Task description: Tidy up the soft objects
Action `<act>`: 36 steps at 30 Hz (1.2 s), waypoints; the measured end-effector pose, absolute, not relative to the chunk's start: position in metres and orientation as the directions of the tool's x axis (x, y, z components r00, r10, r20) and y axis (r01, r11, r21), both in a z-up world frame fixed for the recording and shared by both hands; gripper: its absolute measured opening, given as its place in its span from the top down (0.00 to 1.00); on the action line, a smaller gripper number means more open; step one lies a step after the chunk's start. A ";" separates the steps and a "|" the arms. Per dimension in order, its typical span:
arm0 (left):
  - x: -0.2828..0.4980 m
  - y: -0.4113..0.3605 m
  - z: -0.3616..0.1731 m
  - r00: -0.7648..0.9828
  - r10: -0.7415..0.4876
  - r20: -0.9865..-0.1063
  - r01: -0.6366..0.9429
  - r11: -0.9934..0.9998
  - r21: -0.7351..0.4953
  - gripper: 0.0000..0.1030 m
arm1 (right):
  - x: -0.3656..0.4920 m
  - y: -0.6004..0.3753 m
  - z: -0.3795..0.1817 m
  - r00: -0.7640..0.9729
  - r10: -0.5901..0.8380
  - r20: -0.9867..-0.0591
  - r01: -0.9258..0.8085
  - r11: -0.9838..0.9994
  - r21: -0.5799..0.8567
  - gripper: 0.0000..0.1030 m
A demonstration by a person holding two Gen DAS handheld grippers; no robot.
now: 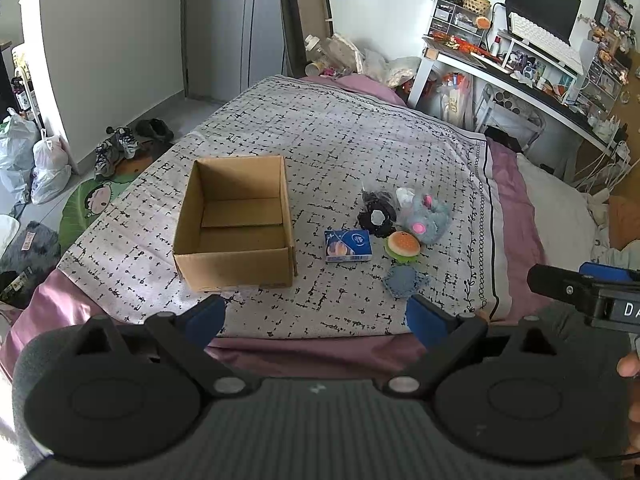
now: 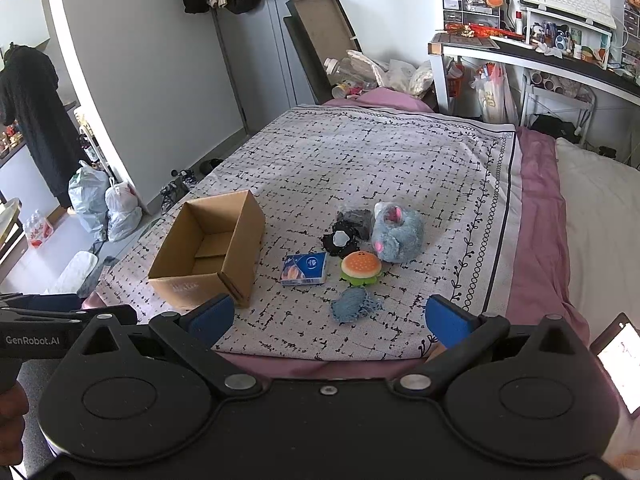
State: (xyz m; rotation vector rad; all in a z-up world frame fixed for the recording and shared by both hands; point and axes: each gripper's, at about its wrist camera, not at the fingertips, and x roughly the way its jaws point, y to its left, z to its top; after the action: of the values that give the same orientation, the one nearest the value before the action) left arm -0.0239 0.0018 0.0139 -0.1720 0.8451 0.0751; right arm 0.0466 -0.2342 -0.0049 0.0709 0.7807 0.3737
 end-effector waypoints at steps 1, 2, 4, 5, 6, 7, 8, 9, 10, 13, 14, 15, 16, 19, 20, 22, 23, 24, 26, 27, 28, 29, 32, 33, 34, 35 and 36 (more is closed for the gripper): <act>-0.024 0.002 0.014 0.662 -0.002 -0.750 -0.135 0.983 -0.121 0.06 | 0.047 -0.234 -0.005 0.648 0.352 -0.675 -0.302 0.933 0.197 0.00; -0.024 0.001 0.014 0.661 -0.001 -0.751 -0.135 0.984 -0.120 0.06 | 0.047 -0.235 -0.005 0.649 0.351 -0.675 -0.301 0.933 0.196 0.00; -0.023 0.000 0.013 0.660 -0.001 -0.752 -0.135 0.984 -0.120 0.06 | 0.047 -0.235 -0.006 0.649 0.352 -0.675 -0.301 0.933 0.197 0.00; -0.022 0.000 0.013 0.659 -0.002 -0.752 -0.136 0.983 -0.121 0.06 | 0.047 -0.235 -0.006 0.648 0.352 -0.675 -0.301 0.933 0.198 0.00; -0.021 0.000 0.013 0.659 -0.003 -0.752 -0.136 0.983 -0.123 0.06 | 0.047 -0.235 -0.006 0.649 0.351 -0.675 -0.301 0.933 0.196 0.00; -0.021 0.000 0.013 0.659 -0.002 -0.752 -0.136 0.983 -0.122 0.06 | 0.047 -0.235 -0.007 0.649 0.351 -0.675 -0.300 0.934 0.197 0.00; -0.020 -0.001 0.013 0.659 -0.003 -0.752 -0.136 0.983 -0.122 0.06 | 0.047 -0.235 -0.007 0.648 0.351 -0.676 -0.298 0.933 0.199 0.00; -0.021 -0.001 0.013 0.659 -0.002 -0.752 -0.135 0.984 -0.121 0.06 | 0.048 -0.236 -0.008 0.647 0.353 -0.676 -0.297 0.933 0.202 0.00; -0.020 -0.001 0.012 0.658 -0.002 -0.753 -0.135 0.984 -0.120 0.06 | 0.049 -0.236 -0.009 0.645 0.354 -0.677 -0.296 0.933 0.205 0.00; -0.016 -0.003 0.009 0.653 -0.004 -0.757 -0.134 0.984 -0.121 0.06 | 0.054 -0.237 -0.013 0.638 0.354 -0.684 -0.292 0.933 0.210 0.00; -0.014 -0.004 0.007 0.652 -0.004 -0.759 -0.133 0.984 -0.120 0.06 | 0.056 -0.237 -0.015 0.635 0.353 -0.687 -0.290 0.933 0.211 0.00; -0.012 -0.004 0.006 0.650 -0.004 -0.760 -0.133 0.984 -0.119 0.06 | 0.057 -0.237 -0.017 0.632 0.352 -0.691 -0.288 0.934 0.213 0.00; -0.010 -0.005 0.004 0.648 -0.004 -0.762 -0.135 0.984 -0.119 0.06 | 0.059 -0.237 -0.019 0.628 0.352 -0.695 -0.284 0.934 0.216 0.00; -0.003 -0.005 -0.003 0.643 -0.009 -0.766 -0.138 0.982 -0.127 0.06 | 0.064 -0.237 -0.027 0.617 0.350 -0.706 -0.273 0.935 0.225 0.00; -0.002 -0.005 -0.004 0.643 -0.010 -0.766 -0.138 0.982 -0.129 0.06 | 0.067 -0.237 -0.029 0.614 0.348 -0.709 -0.268 0.936 0.228 0.00; 0.002 -0.004 -0.009 0.642 -0.007 -0.766 -0.143 0.981 -0.129 0.06 | 0.071 -0.237 -0.035 0.605 0.344 -0.718 -0.257 0.938 0.233 0.00; 0.005 -0.004 -0.011 0.640 0.000 -0.768 -0.151 0.981 -0.126 0.06 | 0.074 -0.237 -0.038 0.599 0.344 -0.723 -0.252 0.938 0.237 0.00; 0.007 -0.004 -0.013 0.638 0.001 -0.770 -0.153 0.980 -0.126 0.06 | 0.077 -0.237 -0.041 0.593 0.343 -0.729 -0.249 0.938 0.240 0.00; 0.013 -0.004 -0.017 0.633 -0.012 -0.774 -0.146 0.980 -0.134 0.06 | 0.083 -0.236 -0.047 0.579 0.343 -0.739 -0.243 0.939 0.245 0.00; 0.016 -0.004 -0.019 0.629 -0.017 -0.777 -0.146 0.979 -0.139 0.07 | 0.085 -0.235 -0.049 0.574 0.343 -0.743 -0.242 0.939 0.246 0.00; 0.019 -0.004 -0.020 0.628 -0.022 -0.778 -0.145 0.979 -0.145 0.07 | 0.088 -0.234 -0.051 0.571 0.343 -0.746 -0.241 0.938 0.248 0.00; 0.022 -0.004 -0.021 0.629 -0.028 -0.777 -0.141 0.979 -0.149 0.07 | 0.091 -0.233 -0.053 0.565 0.343 -0.750 -0.238 0.939 0.249 0.00; 0.032 -0.004 -0.025 0.631 -0.033 -0.775 -0.135 0.979 -0.152 0.07 | 0.100 -0.230 -0.059 0.552 0.347 -0.758 -0.229 0.938 0.262 0.00; 0.035 -0.003 -0.026 0.632 -0.035 -0.774 -0.135 0.979 -0.154 0.07 | 0.103 -0.230 -0.061 0.546 0.350 -0.761 -0.225 0.936 0.270 0.00; 0.037 -0.003 -0.027 0.633 -0.037 -0.773 -0.136 0.978 -0.158 0.07 | 0.107 -0.229 -0.064 0.536 0.354 -0.767 -0.217 0.935 0.280 0.00; 0.041 -0.003 -0.029 0.632 -0.040 -0.774 -0.138 0.977 -0.163 0.07 | 0.111 -0.228 -0.067 0.523 0.358 -0.774 -0.210 0.933 0.291 0.00; 0.045 -0.002 -0.030 0.631 -0.045 -0.774 -0.136 0.976 -0.168 0.07 | 0.115 -0.228 -0.070 0.515 0.363 -0.777 -0.204 0.932 0.300 0.00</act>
State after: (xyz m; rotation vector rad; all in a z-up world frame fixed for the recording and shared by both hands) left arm 0.0447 -0.0024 -0.0303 -0.2187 0.8880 0.0527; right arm 0.1148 -0.2276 -0.0699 0.1792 0.9732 0.3431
